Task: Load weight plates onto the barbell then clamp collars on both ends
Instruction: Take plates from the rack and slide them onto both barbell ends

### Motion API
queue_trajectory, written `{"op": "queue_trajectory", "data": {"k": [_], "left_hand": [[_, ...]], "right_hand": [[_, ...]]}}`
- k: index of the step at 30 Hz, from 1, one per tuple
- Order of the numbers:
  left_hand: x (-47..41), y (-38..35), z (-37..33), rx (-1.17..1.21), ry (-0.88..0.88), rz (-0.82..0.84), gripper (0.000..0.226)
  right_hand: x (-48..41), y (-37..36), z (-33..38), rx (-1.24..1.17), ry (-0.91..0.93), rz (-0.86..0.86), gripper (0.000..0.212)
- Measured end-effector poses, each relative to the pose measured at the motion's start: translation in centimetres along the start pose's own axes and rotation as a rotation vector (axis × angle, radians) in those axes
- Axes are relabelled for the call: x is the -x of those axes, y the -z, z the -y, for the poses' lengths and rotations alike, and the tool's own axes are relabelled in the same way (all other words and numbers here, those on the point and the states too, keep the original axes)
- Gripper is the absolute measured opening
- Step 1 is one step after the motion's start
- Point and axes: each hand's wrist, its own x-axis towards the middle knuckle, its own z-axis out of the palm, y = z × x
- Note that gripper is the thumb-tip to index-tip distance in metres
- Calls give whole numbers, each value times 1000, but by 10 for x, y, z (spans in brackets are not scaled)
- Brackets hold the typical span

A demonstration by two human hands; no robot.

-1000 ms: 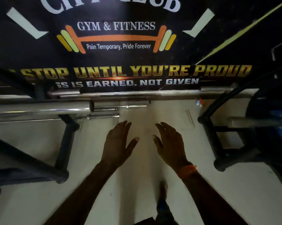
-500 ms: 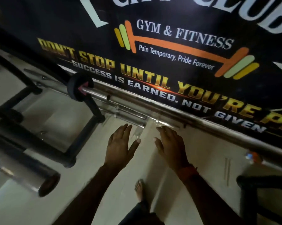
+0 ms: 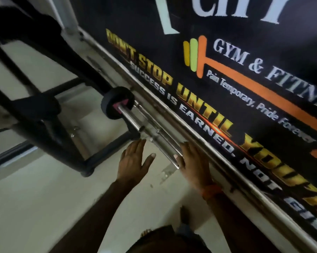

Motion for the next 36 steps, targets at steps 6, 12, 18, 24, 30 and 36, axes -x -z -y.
{"op": "queue_trajectory", "data": {"k": [6,12,18,24,30,36], "left_hand": [[-62,10,9,-28,194,-108,70],[-133,18,46,-21,340,-170,73],[-219,10,112,141,538,-249,74],[-287,-15,170,379,851,-372,79],[-328,-64,225,605,865,-496,69],[-343,-87,235,571,862,-729,46]], "right_hand": [[-122,-5,1,-28,210,146,46],[-234,-27,16,-35,364,223,44],[-333,-82,37,-113,379,288,46],[-430,-163,56,-240,378,378,60],[-480,-258,70,-385,323,366,73],[-479,-290,66,-524,230,189,53]]}}
